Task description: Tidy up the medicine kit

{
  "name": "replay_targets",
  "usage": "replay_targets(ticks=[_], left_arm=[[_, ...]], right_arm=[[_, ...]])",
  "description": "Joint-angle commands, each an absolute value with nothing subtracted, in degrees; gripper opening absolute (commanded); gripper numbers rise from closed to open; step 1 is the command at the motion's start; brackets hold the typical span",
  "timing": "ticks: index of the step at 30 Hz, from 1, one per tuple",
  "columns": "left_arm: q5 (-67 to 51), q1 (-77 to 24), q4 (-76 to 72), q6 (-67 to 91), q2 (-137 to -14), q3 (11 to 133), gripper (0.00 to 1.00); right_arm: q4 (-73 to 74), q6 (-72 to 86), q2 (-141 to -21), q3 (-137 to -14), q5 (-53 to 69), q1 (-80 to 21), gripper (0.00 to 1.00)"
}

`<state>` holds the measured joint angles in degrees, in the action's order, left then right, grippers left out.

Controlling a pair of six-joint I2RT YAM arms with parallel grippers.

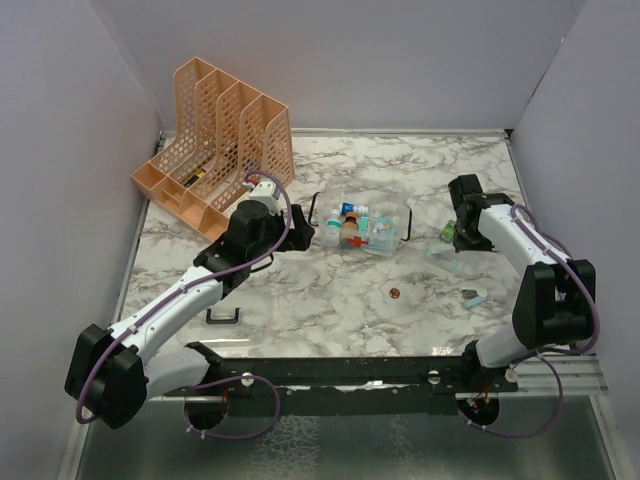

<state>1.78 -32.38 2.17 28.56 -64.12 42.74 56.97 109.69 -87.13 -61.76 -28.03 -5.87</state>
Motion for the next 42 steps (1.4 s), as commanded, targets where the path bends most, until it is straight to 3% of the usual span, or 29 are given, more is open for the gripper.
replay_targets(ticks=[1,10,17,20,30,35,42], left_arm=[[2.31,-32.52,1.91,28.20,-64.68,44.22,0.92],[1.72,-32.52,1.51,28.65,-64.74,43.77,0.92],[1.93,-32.52,1.72,28.65,-64.28,43.68,0.92],[2.05,-32.52,1.67,28.69,-64.12,43.59,0.92],[2.10,-32.52,1.49,28.58,-63.84,43.68,0.92],[2.51,-32.52,1.78,28.18,-63.72,43.75,0.92],[4.69,-32.63,2.97,25.92,-63.86,44.58,0.92]], right_arm=[[57.39,110.91,-87.81,-60.73,-30.32,-5.44,0.01],[56.72,111.09,-88.05,-58.07,-28.58,-5.44,0.05],[56.74,108.34,-86.98,-57.93,-25.67,-5.40,0.36],[55.46,102.15,-84.20,-58.09,-26.23,-5.45,0.42],[43.81,59.30,-75.52,-56.54,-20.17,-5.45,0.43],[43.38,41.60,-72.32,-57.61,-7.47,-5.45,0.42],[49.32,35.35,-72.74,-56.08,4.90,-5.81,0.42]])
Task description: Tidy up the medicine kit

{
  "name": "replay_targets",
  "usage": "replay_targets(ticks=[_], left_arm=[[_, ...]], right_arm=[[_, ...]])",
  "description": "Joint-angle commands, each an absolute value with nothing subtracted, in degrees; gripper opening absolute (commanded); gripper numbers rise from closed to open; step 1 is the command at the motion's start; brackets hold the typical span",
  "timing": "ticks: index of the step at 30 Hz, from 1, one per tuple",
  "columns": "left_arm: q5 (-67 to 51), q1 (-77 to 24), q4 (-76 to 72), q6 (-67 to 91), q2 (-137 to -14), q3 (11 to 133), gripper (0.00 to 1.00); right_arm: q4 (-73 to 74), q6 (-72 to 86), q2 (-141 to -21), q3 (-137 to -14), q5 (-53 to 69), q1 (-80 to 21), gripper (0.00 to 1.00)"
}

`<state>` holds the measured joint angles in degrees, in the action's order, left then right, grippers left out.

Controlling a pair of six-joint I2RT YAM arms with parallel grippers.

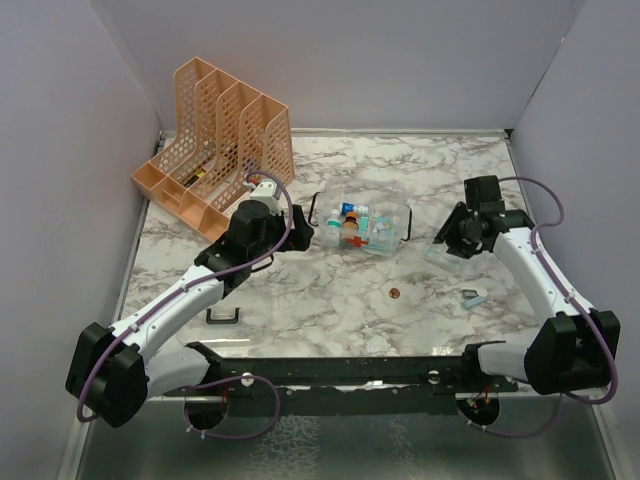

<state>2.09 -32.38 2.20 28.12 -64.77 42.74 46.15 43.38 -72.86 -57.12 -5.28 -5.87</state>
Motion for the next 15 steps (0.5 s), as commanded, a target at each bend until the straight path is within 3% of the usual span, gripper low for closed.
replay_targets(ticks=[1,7,15], left_arm=[[5.07,-32.73,3.28,25.45,-63.77,44.84,0.92],[5.51,-32.95,3.67,25.05,-63.82,44.86,0.92],[3.94,-33.13,3.50,27.41,-63.77,44.41,0.92]], right_arm=[[49.13,35.26,-72.45,-54.91,6.05,-6.11,0.42],[44.86,36.84,-73.36,-48.78,12.81,-10.15,0.47],[41.14,42.27,-79.32,-45.90,10.43,-18.96,0.51]])
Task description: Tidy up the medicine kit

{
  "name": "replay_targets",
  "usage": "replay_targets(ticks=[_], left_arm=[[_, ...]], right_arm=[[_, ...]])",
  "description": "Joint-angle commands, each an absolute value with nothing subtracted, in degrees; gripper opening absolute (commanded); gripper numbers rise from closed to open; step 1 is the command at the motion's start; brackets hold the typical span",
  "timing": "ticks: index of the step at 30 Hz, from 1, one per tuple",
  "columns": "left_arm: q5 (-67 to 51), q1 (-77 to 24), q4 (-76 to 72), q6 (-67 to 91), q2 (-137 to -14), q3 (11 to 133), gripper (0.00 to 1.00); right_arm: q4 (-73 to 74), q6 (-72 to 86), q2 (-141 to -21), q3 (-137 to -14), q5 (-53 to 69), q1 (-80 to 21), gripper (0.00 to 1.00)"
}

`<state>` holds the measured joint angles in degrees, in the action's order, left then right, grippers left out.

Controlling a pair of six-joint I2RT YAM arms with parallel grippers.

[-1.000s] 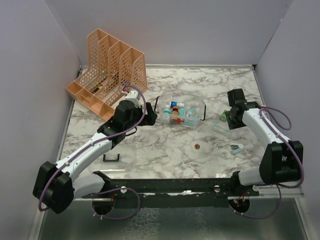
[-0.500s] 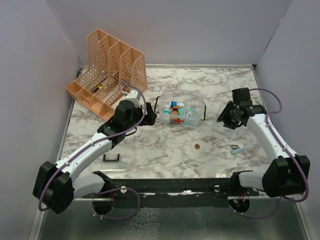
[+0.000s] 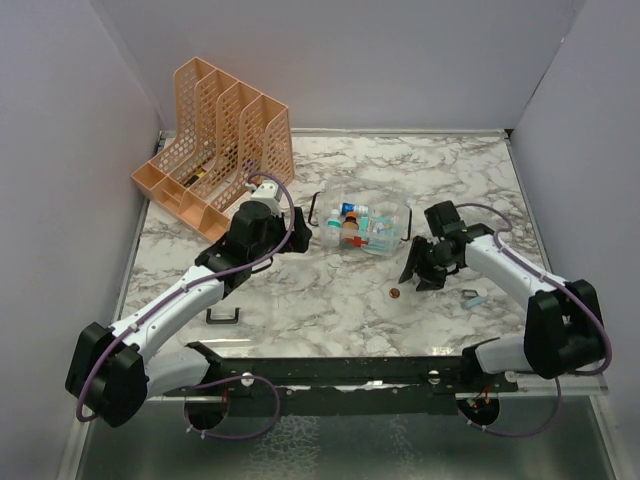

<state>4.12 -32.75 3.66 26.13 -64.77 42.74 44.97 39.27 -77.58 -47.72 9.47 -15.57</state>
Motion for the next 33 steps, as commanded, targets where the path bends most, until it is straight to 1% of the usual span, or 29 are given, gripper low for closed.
replay_targets(ticks=[1,6,12,16,20,29,33], left_arm=[[3.64,-33.12,3.23,27.99,-63.69,44.06,0.92],[2.59,-33.14,2.47,29.32,-63.56,43.16,0.92],[2.81,-33.13,2.27,29.19,-63.54,43.42,0.92],[2.66,-33.15,2.14,29.34,-63.47,43.18,0.92],[2.77,-33.13,2.09,29.43,-63.35,43.07,0.92],[3.13,-33.13,1.98,29.17,-63.46,43.15,0.92],[3.10,-33.16,1.92,29.04,-63.52,43.11,0.92]], right_arm=[[40.25,42.69,-79.62,-45.51,10.26,-19.83,0.51],[38.52,46.23,-81.68,-45.28,6.63,-23.97,0.51],[34.53,53.38,-80.96,-42.05,5.13,-24.34,0.51],[34.75,55.86,-83.22,-42.21,4.19,-24.35,0.51],[35.28,55.08,-85.29,-43.68,3.71,-24.59,0.48],[39.13,54.52,-89.54,-46.32,2.37,-25.07,0.45],[42.15,55.76,-91.11,-46.78,0.02,-25.46,0.39]])
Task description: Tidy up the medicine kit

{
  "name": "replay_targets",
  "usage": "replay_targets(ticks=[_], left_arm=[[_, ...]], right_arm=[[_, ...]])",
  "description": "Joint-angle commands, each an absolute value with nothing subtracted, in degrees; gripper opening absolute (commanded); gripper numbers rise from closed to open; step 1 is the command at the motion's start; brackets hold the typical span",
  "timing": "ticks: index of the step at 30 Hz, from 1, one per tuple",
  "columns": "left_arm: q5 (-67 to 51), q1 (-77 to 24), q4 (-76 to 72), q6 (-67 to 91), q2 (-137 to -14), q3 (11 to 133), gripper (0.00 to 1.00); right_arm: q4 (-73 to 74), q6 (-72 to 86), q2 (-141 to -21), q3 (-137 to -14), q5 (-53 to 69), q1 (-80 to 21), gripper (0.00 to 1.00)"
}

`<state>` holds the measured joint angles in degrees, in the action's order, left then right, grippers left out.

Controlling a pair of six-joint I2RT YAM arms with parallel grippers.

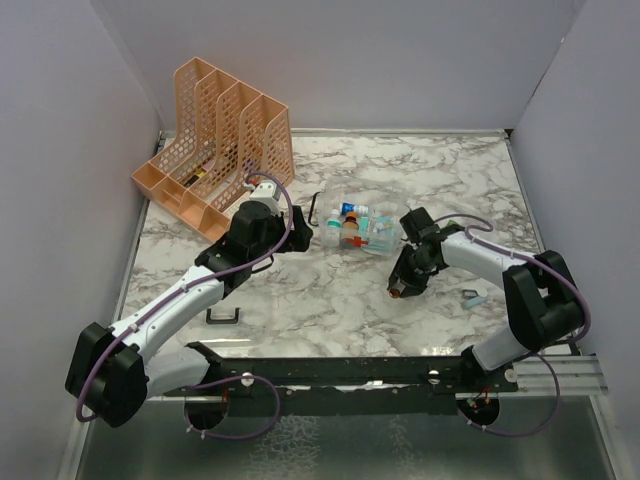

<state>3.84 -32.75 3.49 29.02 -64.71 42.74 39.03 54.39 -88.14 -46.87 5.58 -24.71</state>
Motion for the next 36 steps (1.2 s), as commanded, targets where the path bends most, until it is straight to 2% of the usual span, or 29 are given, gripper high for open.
replay_targets(ticks=[1,9,12,13,17,20,22,30,36], left_arm=[[3.15,-33.14,1.85,29.06,-63.54,43.07,0.92],[3.31,-33.14,1.65,28.97,-63.37,42.64,0.92],[3.32,-33.19,1.65,29.00,-63.37,42.63,0.92],[3.19,-33.14,1.60,28.93,-63.37,42.63,0.92],[2.75,-33.14,1.17,29.10,-63.37,42.29,0.92],[2.56,-33.13,1.06,29.19,-63.37,42.10,0.92],[2.64,-33.13,1.06,29.18,-63.37,42.10,0.92],[3.00,-33.13,1.42,28.96,-63.37,42.38,0.92],[2.99,-33.13,1.53,28.83,-63.39,42.54,0.92]], right_arm=[[43.06,56.03,-91.11,-46.88,-0.97,-25.53,0.38],[49.79,57.27,-89.18,-47.14,-9.37,-25.53,0.26],[51.32,57.33,-89.10,-47.59,-11.37,-25.58,0.25],[51.29,57.20,-88.92,-47.79,-11.45,-25.53,0.28],[48.06,54.29,-87.86,-47.94,-7.40,-25.57,0.52],[47.77,54.58,-89.30,-48.17,-6.52,-25.52,0.54],[48.00,54.83,-90.75,-48.16,-6.72,-25.56,0.51],[49.22,56.26,-89.32,-47.80,-8.57,-25.58,0.26],[51.11,57.72,-85.24,-51.19,-12.86,-25.51,0.23]])
